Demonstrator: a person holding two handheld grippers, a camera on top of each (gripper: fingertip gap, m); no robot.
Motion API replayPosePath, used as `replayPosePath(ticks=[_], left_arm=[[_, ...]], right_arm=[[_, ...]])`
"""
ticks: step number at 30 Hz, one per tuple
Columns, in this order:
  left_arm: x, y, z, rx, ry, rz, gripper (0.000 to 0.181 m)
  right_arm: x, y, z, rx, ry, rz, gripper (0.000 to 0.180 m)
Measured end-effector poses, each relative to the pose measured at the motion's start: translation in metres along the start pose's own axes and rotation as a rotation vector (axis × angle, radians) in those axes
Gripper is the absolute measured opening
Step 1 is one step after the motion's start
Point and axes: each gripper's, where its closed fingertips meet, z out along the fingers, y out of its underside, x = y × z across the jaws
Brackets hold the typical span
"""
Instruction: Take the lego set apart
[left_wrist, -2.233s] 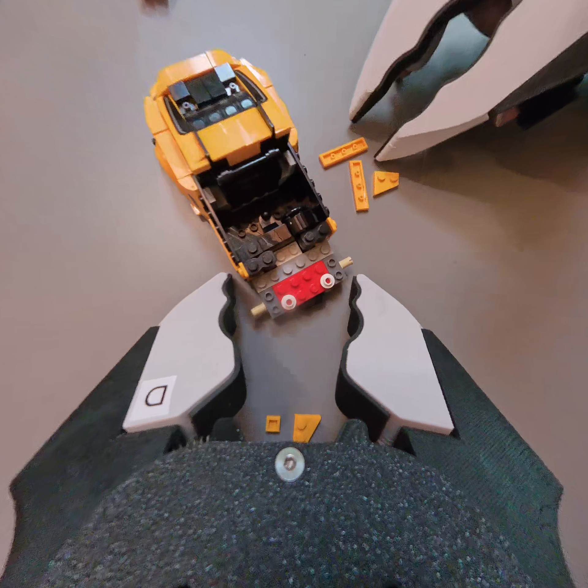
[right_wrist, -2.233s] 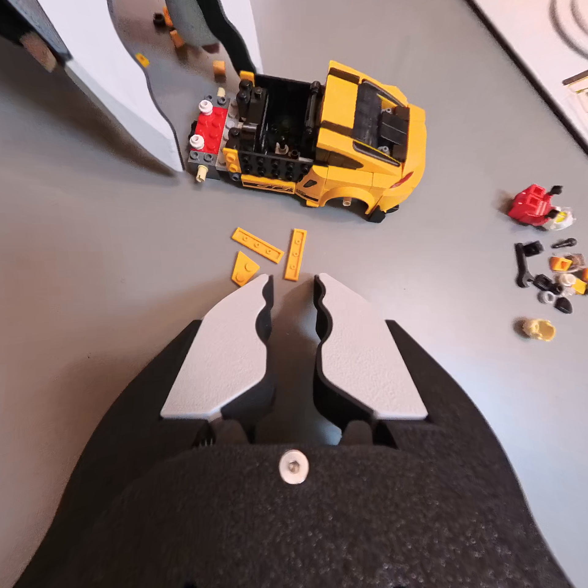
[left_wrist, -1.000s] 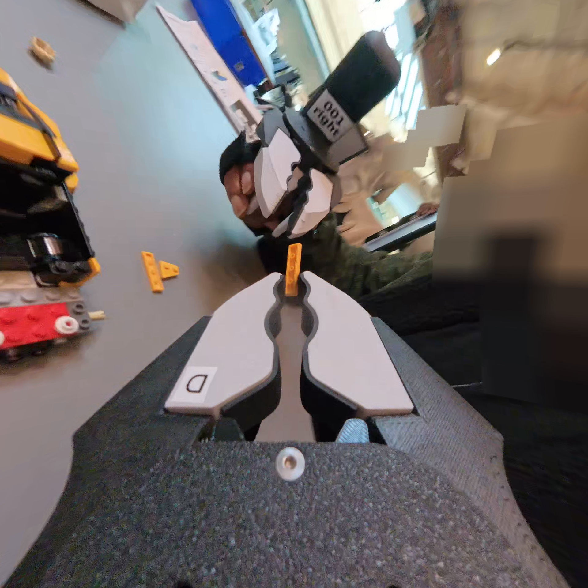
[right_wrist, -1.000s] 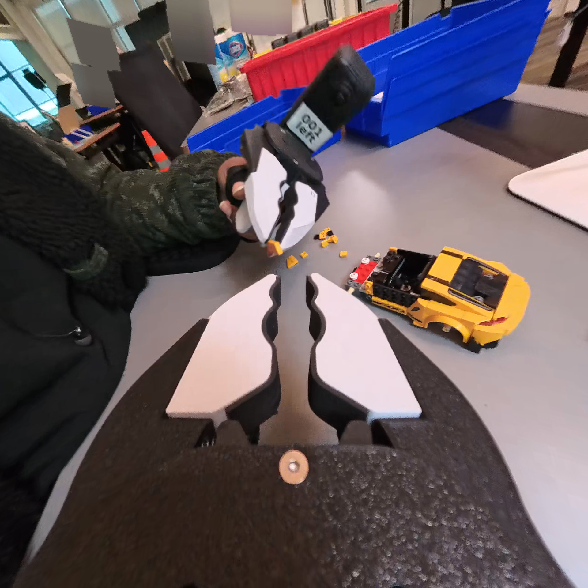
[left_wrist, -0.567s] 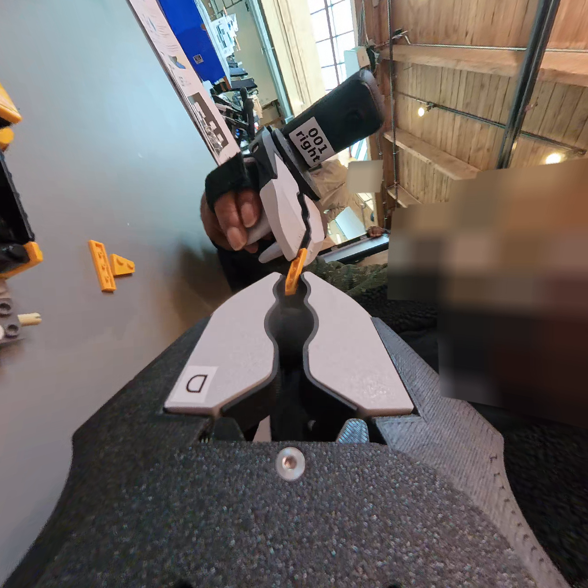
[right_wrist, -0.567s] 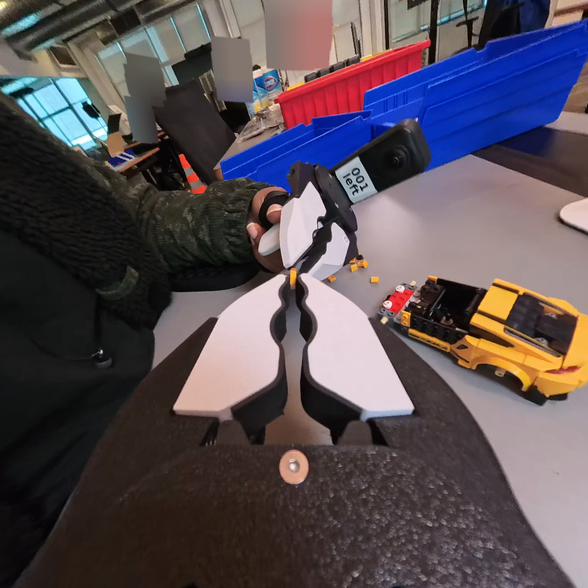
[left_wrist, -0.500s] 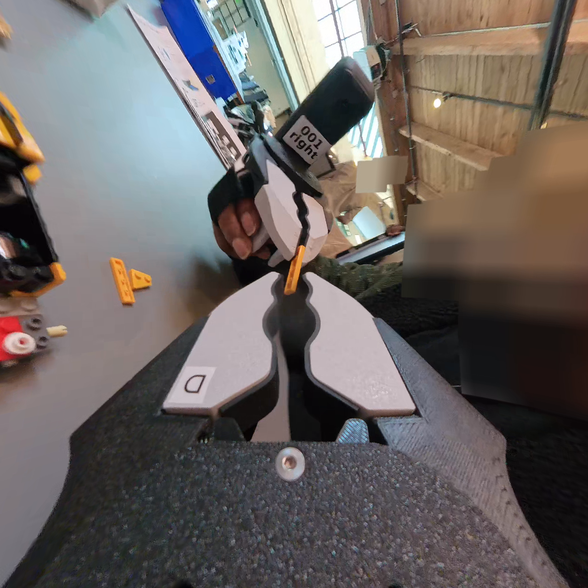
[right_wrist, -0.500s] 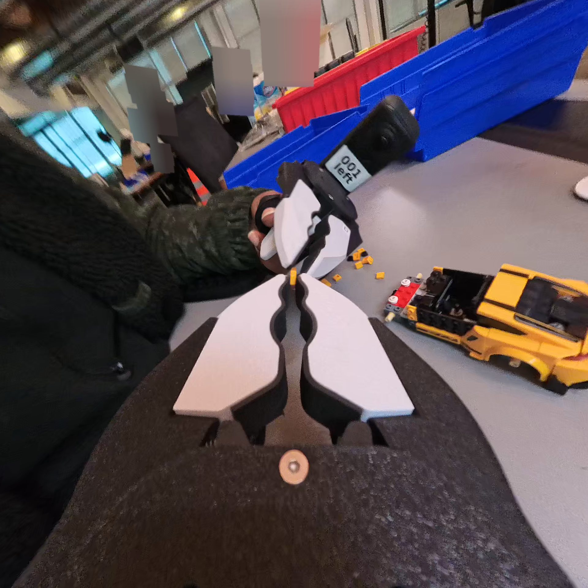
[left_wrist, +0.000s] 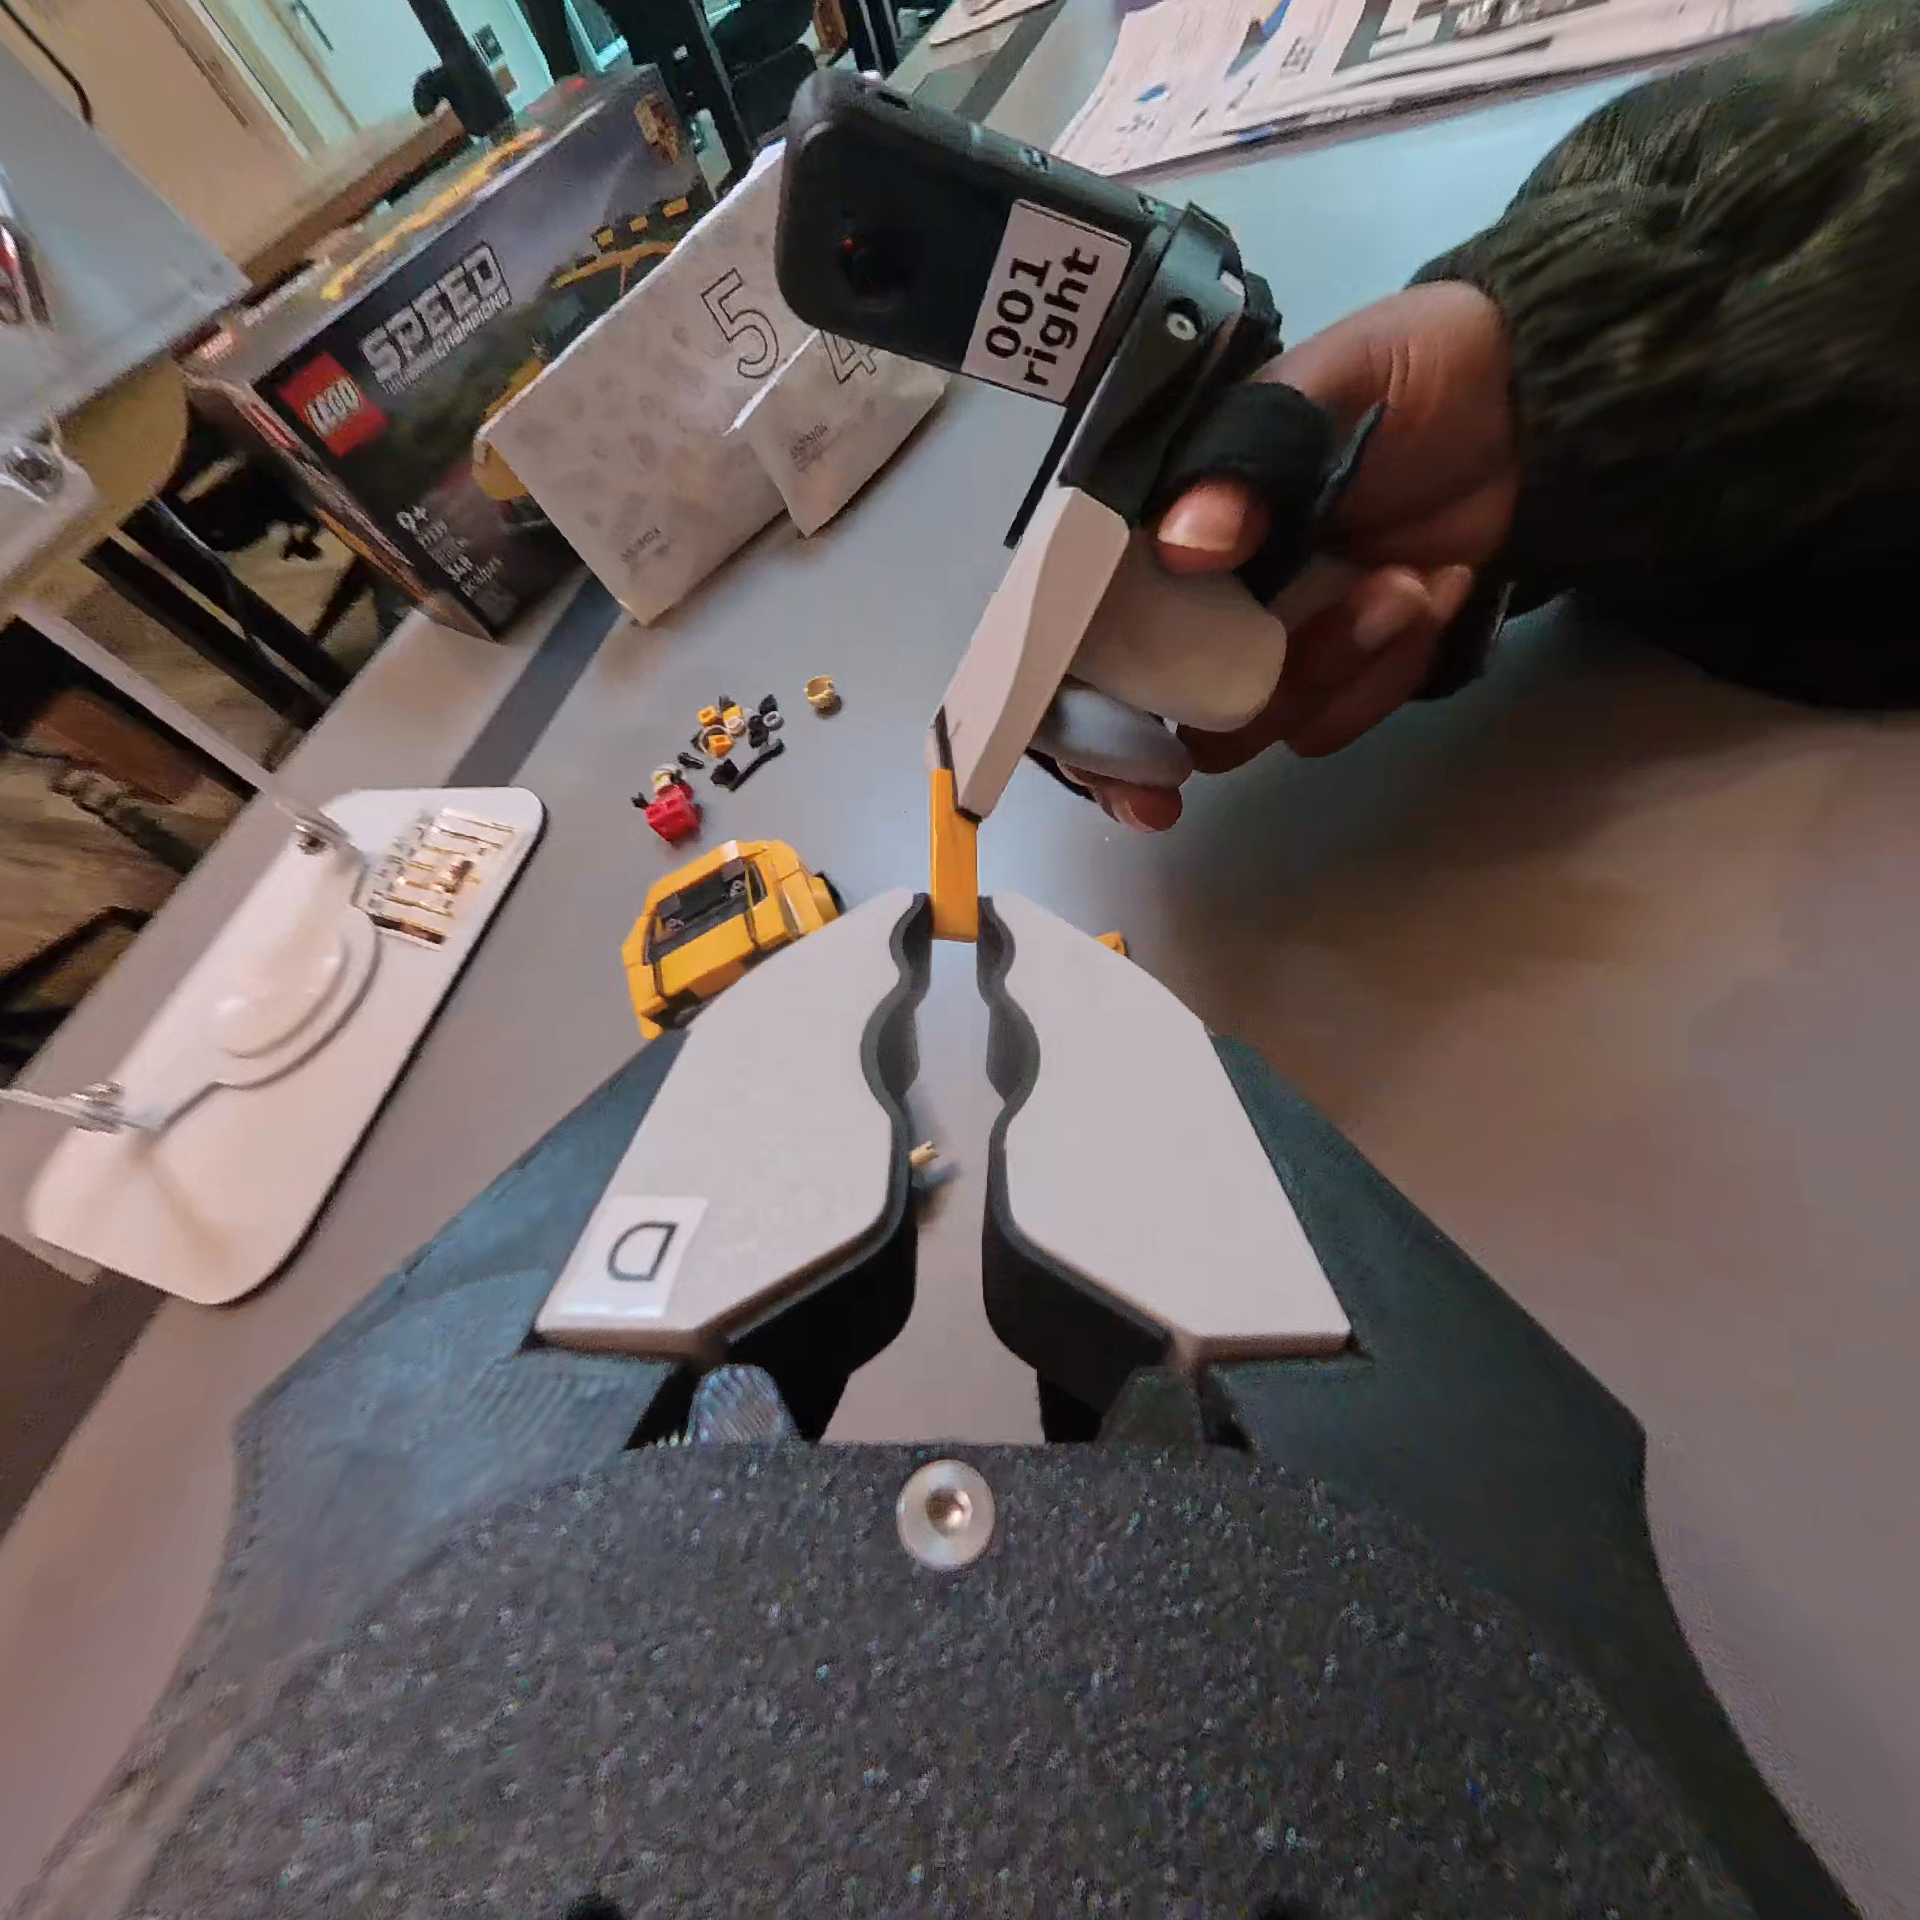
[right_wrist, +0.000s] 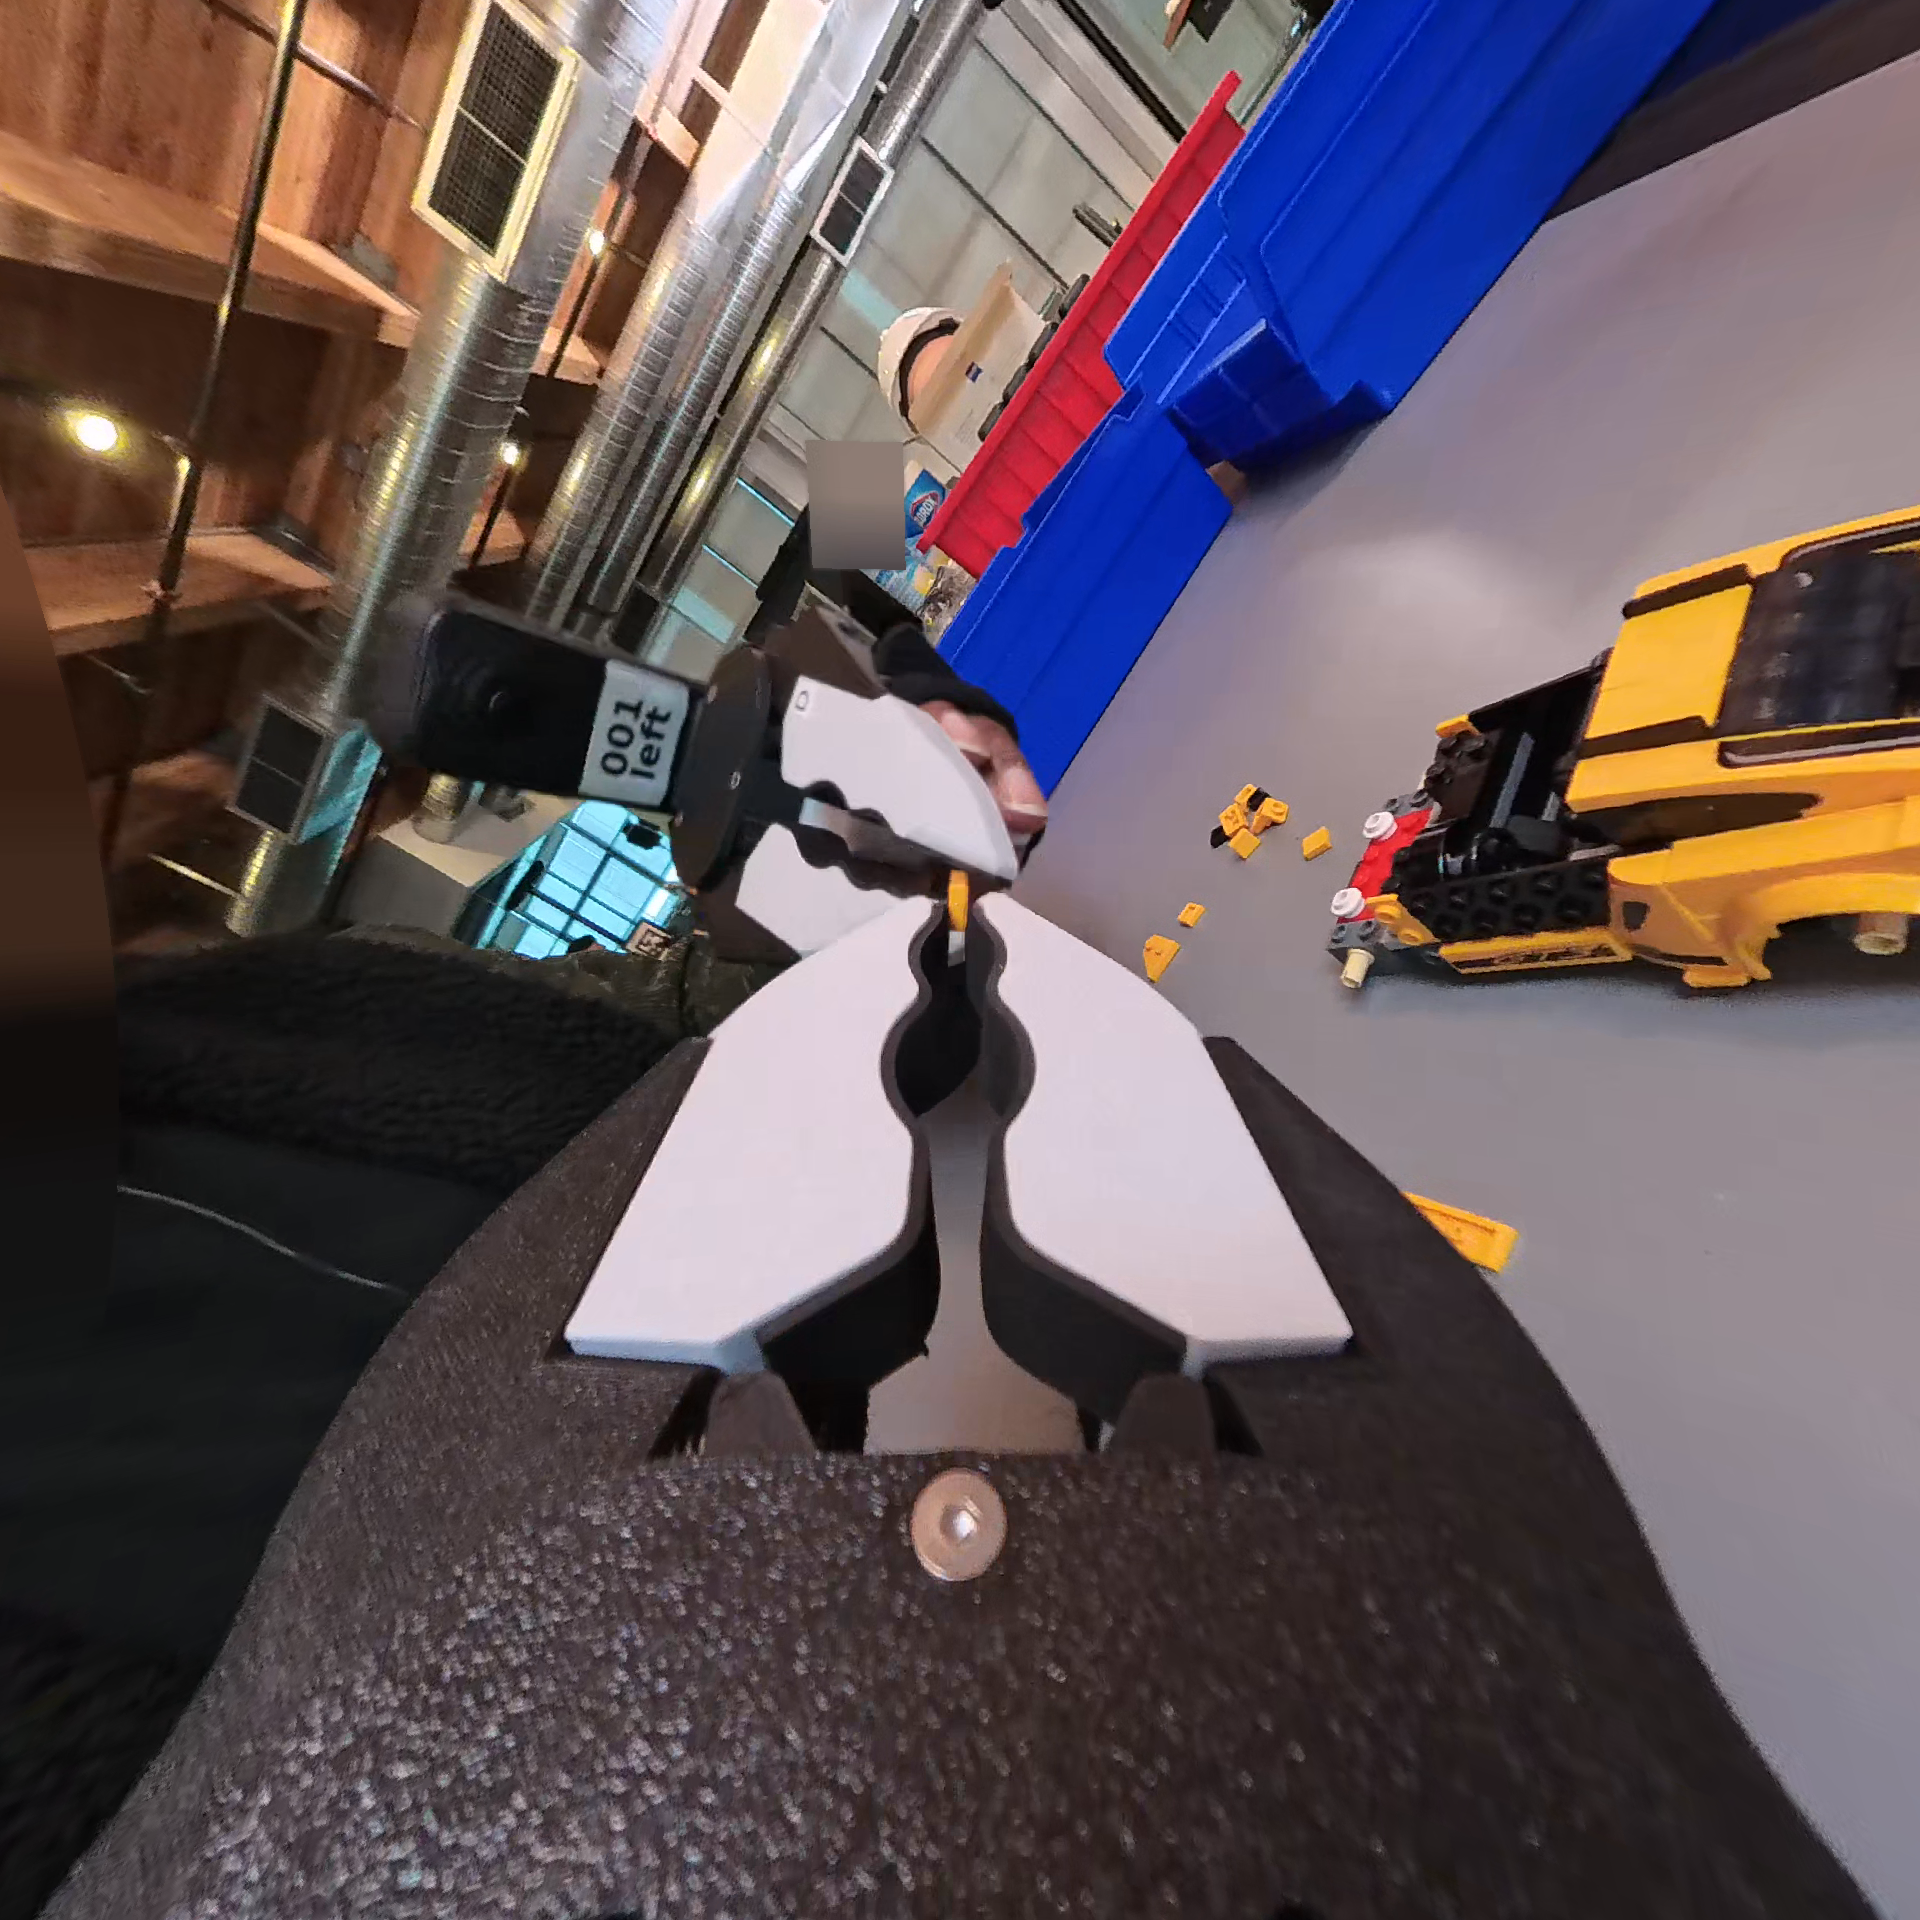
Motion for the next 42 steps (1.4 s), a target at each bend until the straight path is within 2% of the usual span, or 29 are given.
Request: replayPosePath(ticks=[4,6,9,11,15,20,22,24,27,29,32,35,37,39,42], left_arm=[[0.001,0.0,-0.002,-0.002,0.026,-0.026,0.008],[-0.003,0.003,-0.004,-0.009,0.038,-0.075,0.008],[-0.023,0.006,-0.019,-0.041,-0.009,-0.121,0.008],[-0.046,0.007,-0.045,-0.104,-0.092,-0.138,0.008],[-0.096,0.029,-0.145,-0.265,-0.377,-0.264,0.008],[-0.125,0.102,-0.301,-0.406,-0.773,-0.555,0.008],[-0.119,0.135,-0.345,-0.424,-0.86,-0.685,0.008],[-0.109,0.161,-0.368,-0.428,-0.893,-0.779,0.008],[-0.096,0.195,-0.375,-0.448,-0.864,-0.898,0.008],[-0.088,0.212,-0.366,-0.496,-0.817,-0.928,0.018],[-0.091,0.214,-0.362,-0.494,-0.836,-0.899,0.031],[-0.105,0.187,-0.369,-0.392,-0.925,-0.815,0.034],[-0.11,0.155,-0.368,-0.317,-0.954,-0.708,0.033],[-0.104,0.115,-0.349,-0.241,-0.897,-0.572,0.028],[-0.075,0.063,-0.288,-0.177,-0.697,-0.357,0.026]], right_arm=[[-0.001,0.002,-0.001,-0.016,0.001,-0.029,0.003],[0.005,0.001,-0.006,-0.049,0.073,-0.125,0.007],[0.044,0.011,-0.026,-0.242,0.406,-0.459,0.014],[0.065,0.021,-0.04,-0.4,0.581,-0.635,0.019],[0.075,0.044,-0.037,-0.575,0.627,-0.719,0.03],[0.088,0.056,-0.036,-0.685,0.679,-0.716,0.036],[0.089,0.056,-0.033,-0.685,0.681,-0.703,0.035],[0.091,0.054,-0.031,-0.695,0.697,-0.696,0.034],[0.093,0.052,-0.028,-0.719,0.71,-0.683,0.031],[0.093,0.052,-0.026,-0.75,0.705,-0.685,0.03],[0.091,0.055,-0.024,-0.79,0.673,-0.692,0.023],[0.088,0.059,-0.023,-0.815,0.635,-0.702,0.009],[0.087,0.059,-0.023,-0.818,0.627,-0.725,0.007],[0.086,0.06,-0.023,-0.81,0.618,-0.747,0.006],[0.077,0.062,-0.017,-0.753,0.548,-0.73,0.006]])
